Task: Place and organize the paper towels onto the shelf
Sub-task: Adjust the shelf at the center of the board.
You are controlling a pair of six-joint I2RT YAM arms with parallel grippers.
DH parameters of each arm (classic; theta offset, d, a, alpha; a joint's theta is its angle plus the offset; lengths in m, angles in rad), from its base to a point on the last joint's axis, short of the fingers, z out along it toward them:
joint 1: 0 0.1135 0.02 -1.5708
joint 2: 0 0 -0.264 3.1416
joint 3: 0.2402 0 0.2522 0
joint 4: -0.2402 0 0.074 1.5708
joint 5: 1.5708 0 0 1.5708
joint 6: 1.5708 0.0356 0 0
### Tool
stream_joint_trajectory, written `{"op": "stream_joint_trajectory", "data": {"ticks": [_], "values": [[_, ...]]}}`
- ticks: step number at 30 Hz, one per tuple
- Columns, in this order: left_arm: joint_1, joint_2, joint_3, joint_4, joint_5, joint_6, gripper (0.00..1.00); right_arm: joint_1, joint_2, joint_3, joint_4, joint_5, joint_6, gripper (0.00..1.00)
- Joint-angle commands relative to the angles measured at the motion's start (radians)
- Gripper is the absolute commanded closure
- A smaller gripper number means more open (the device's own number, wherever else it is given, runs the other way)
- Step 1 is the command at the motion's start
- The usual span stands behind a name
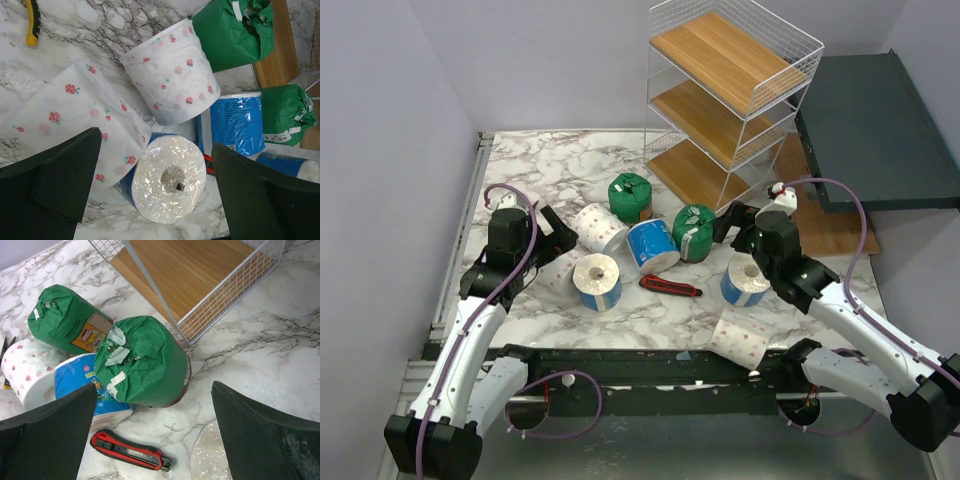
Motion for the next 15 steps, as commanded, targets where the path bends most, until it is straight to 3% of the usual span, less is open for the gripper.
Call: {"op": "stream_joint_trajectory", "data": {"ticks": [1,10,15], "values": [[-0.002,-0.004,0.013,-0.006,-0.008,-0.005,0.01,0.003,-0.003,0.011,0.021,-0.016,-0.016,0.00],[-0.003,-0.045,0.001,0.020,-0.003,-0.003,0.01,0.004,-0.015,0.012,0.017,-0.014,-0.016,0.00],[-0.069,-0.088,0.000,0.036,-0.060,0.021,0.02,0.004,0.000,0.037,-0.005,-0.056,-0.031,0.00]]}}
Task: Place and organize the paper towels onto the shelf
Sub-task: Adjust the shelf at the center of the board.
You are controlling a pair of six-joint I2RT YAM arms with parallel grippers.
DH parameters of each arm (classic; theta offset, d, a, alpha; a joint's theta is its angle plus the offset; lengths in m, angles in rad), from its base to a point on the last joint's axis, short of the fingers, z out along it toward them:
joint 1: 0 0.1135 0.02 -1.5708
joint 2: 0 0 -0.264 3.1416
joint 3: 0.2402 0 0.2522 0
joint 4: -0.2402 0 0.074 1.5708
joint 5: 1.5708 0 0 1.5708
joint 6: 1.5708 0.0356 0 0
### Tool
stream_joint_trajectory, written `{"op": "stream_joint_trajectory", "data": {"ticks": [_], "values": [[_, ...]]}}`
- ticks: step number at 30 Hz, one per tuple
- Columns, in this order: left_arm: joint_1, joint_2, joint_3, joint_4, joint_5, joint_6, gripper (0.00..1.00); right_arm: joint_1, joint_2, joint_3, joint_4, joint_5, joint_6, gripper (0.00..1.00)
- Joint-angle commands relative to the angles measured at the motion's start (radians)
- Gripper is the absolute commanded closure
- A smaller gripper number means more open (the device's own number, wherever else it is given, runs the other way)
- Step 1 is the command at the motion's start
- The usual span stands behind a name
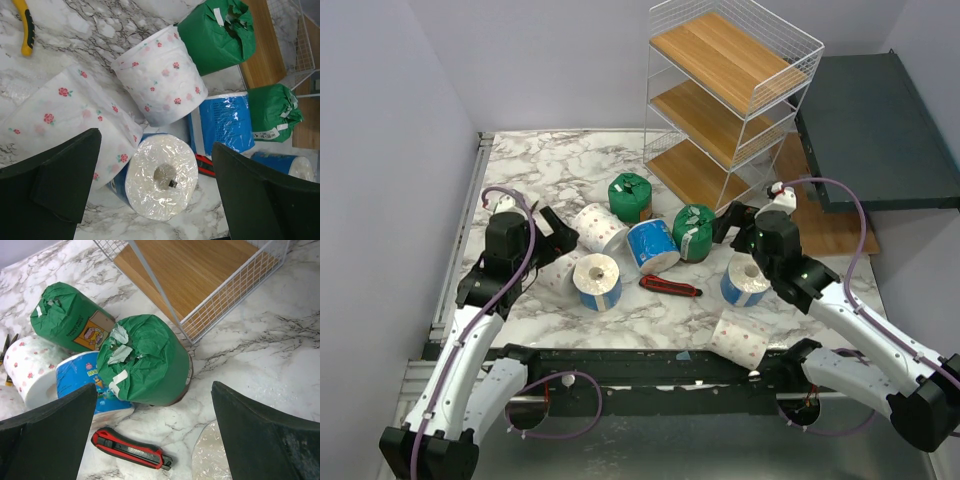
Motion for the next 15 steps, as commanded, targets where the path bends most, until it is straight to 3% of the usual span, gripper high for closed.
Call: {"op": "stream_joint_trajectory", "data": {"ticks": [1,7,15], "values": [[-0.084,-0.053,0.004,0.033,-0.088,0.028,0.02,0.004,0.005,0.043,-0.010,-0.061,-0.034,0.00],[-0.197,-0.064,0.035,0.003,-0.207,0.039,0.02,0.004,0.000,0.057,-0.008,-0.101,-0.046,0.01],[-0.198,-0.083,0.012,0.046,-0.128,0.016,0.02,0.004,-0.036,0.113,-0.018,-0.039,-0.038,0.04]]}}
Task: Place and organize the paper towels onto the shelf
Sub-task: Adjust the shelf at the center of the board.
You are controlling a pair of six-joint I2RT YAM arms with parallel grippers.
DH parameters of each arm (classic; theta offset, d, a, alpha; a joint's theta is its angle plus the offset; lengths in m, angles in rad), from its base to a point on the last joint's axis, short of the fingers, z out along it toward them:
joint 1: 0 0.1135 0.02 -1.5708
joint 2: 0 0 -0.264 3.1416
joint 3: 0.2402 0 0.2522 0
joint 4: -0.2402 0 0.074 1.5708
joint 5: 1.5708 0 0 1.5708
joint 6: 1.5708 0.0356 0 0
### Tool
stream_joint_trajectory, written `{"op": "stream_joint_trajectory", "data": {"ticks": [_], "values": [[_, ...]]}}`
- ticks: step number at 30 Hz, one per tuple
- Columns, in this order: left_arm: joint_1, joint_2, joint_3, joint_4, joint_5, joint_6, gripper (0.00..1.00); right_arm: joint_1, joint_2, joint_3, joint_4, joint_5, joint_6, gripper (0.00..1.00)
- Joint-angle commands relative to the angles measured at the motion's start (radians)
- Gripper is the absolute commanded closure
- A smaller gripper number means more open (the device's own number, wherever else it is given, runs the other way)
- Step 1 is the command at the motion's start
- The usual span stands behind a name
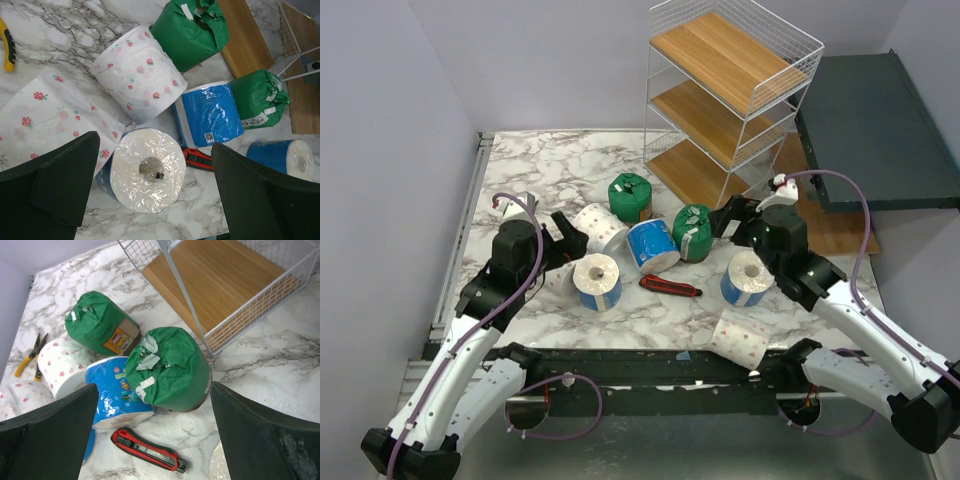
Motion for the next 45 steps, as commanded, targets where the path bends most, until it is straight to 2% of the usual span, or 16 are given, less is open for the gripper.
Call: {"op": "stream_joint_trajectory", "data": {"ticks": [1,5,6,7,9,12,17,21,24,32,38,45], "values": [[-0.005,-0.012,0.004,0.041,0.021,-0.017,0.02,0.004,-0.039,0.066,-0.012,0.050,-0.003,0.05],[-0.004,-0.015,-0.021,0.080,0.044,-0.042,0.02,0.004,-0.040,0.135,-0.007,0.091,-0.005,0.08],[-0.004,-0.019,-0.031,0.095,0.050,-0.047,0.02,0.003,-0.033,0.224,-0.009,0.103,-0.006,0.08],[-0.004,-0.027,-0.039,0.110,0.053,-0.053,0.02,0.004,-0.022,0.183,-0.015,0.114,-0.011,0.10],[-0.004,-0.049,-0.058,0.172,0.050,-0.061,0.03,0.003,0.003,0.227,-0.024,0.143,-0.027,0.11],[-0.004,-0.093,-0.094,0.169,0.025,-0.078,0.04,0.004,0.029,0.263,0.002,0.196,-0.071,0.13],[-0.004,-0.159,-0.139,0.201,-0.006,-0.108,0.05,0.004,0.054,0.283,0.104,0.196,-0.160,0.21],[-0.004,-0.174,-0.146,0.204,0.016,-0.105,0.05,0.004,0.104,0.349,0.107,0.201,-0.197,0.25],[-0.005,-0.177,-0.144,0.200,0.022,-0.100,0.05,0.003,0.106,0.404,0.110,0.184,-0.208,0.25],[-0.004,-0.136,-0.105,0.142,-0.005,-0.106,0.05,0.004,0.169,0.652,-0.037,0.204,-0.206,0.25],[-0.004,-0.084,-0.077,0.114,0.016,-0.113,0.05,0.004,0.294,0.842,-0.157,0.265,-0.201,0.12],[-0.004,-0.085,-0.078,0.131,0.030,-0.128,0.06,0.004,0.419,0.977,-0.223,0.319,-0.213,0.12]]}}
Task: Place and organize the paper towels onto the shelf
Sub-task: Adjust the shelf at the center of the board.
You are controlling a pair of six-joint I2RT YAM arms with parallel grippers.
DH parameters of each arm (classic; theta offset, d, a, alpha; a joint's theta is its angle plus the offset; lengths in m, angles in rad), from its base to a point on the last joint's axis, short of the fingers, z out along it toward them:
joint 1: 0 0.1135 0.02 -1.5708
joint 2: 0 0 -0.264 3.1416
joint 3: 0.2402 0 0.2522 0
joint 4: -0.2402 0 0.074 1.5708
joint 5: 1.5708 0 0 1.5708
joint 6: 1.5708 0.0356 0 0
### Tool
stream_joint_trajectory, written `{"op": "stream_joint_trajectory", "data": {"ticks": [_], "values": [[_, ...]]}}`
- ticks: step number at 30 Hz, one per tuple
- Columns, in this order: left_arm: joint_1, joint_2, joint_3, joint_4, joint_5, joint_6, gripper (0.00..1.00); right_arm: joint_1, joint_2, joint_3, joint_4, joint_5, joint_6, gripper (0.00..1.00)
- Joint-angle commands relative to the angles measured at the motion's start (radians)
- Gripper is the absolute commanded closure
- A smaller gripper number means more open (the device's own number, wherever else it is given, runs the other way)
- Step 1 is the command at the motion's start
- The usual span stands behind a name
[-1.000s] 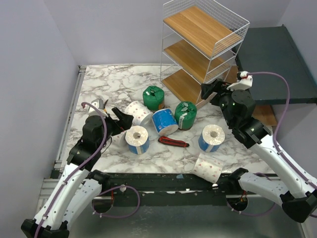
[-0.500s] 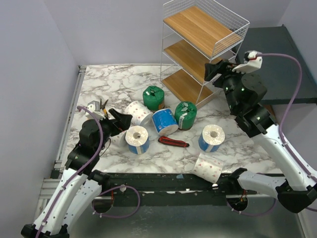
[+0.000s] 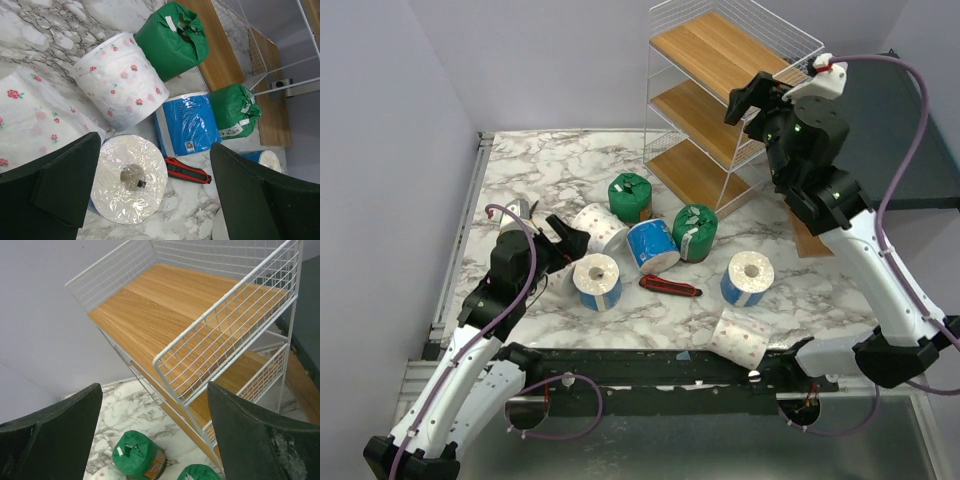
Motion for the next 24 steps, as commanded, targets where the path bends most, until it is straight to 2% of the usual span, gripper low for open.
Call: {"op": "stream_joint_trajectory", "data": {"ticks": [1,11,24], "values": [[-0.005,-0.009,0.028,-0.002,0.014,-0.011,0.06,0.004,0.068,0.081,-0.100,0.081,-0.021,0.12],[-0.004,0.001,0.024,0.002,0.025,-0.016,0.06,0.004,0.149,0.143,-0.100,0.155,-0.053,0.21],[-0.004,0.023,0.024,0.016,0.038,-0.016,0.06,0.004,0.191,0.156,-0.071,0.186,-0.108,0.41]]}}
